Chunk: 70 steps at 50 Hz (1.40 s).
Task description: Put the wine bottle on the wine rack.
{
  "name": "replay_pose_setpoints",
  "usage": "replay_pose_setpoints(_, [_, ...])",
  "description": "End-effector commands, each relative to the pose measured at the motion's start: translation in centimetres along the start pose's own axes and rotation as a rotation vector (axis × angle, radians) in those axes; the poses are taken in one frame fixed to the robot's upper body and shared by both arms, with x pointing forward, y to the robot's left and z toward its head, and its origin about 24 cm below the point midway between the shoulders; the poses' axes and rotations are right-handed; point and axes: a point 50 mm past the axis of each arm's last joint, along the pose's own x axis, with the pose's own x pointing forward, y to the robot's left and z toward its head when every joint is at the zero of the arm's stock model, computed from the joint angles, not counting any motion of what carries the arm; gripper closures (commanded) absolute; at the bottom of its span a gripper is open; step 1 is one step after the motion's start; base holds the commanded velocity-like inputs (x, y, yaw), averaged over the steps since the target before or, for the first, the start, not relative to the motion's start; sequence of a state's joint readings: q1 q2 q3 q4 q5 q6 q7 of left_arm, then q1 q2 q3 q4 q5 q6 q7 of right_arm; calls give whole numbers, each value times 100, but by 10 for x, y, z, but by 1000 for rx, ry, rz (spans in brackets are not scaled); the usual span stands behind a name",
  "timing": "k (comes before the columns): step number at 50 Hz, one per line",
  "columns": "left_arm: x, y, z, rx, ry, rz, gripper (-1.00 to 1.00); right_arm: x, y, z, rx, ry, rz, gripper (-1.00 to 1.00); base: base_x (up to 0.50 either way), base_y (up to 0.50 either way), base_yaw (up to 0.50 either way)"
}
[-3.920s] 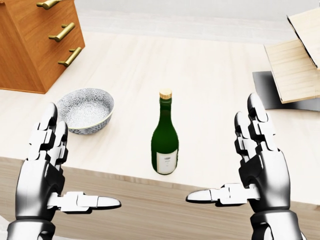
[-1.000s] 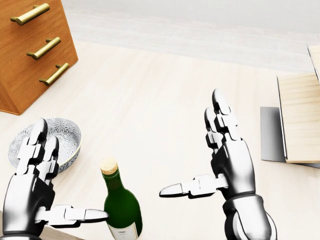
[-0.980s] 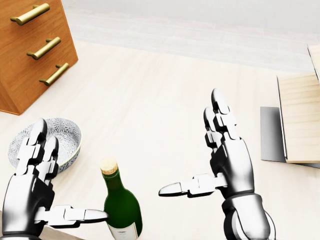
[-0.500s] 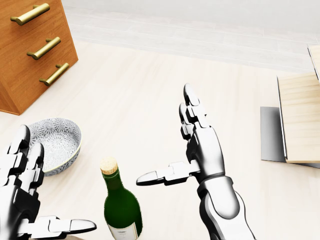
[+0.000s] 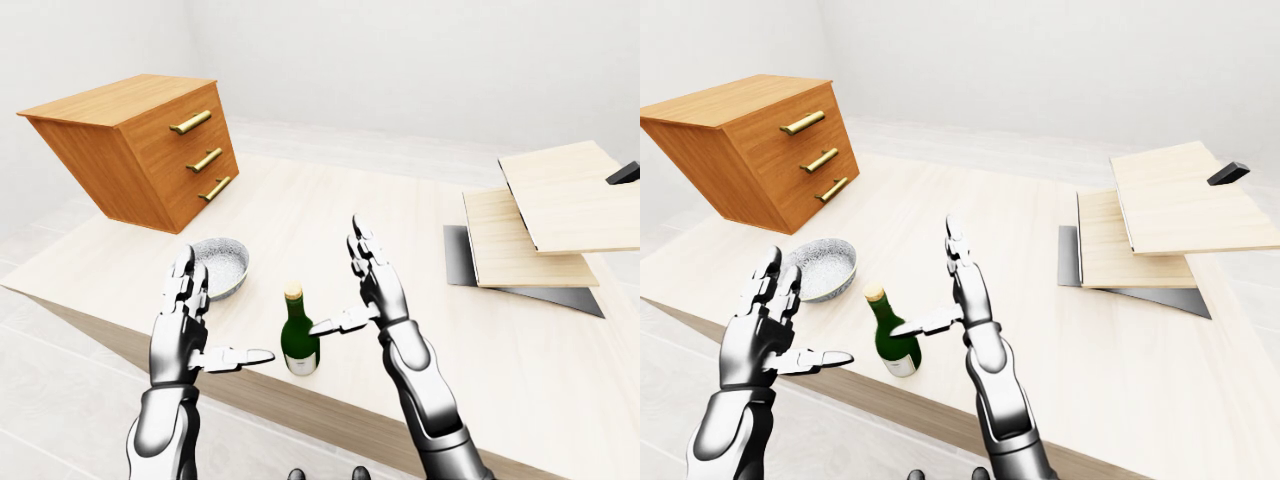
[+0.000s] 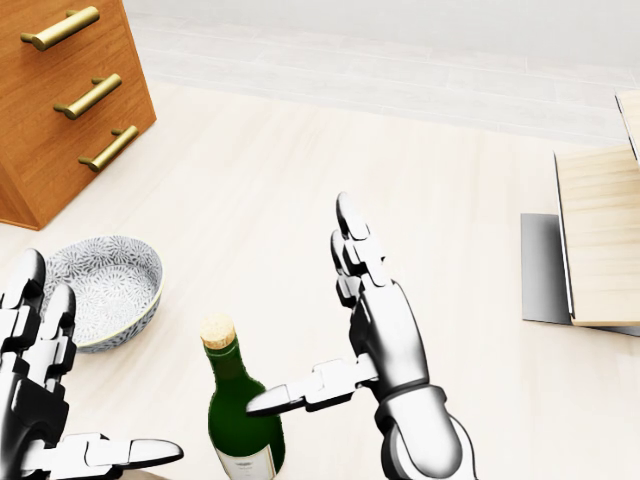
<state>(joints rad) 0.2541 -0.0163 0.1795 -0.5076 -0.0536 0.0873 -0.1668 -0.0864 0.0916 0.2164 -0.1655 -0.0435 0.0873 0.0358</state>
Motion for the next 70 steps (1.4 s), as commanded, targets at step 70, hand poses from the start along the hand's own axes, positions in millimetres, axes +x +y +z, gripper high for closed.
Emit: replay_pose_setpoints(70, [-2,6,-6,-13,25,10,-100,13,67,-25,16,116,190,-100,0,0,0])
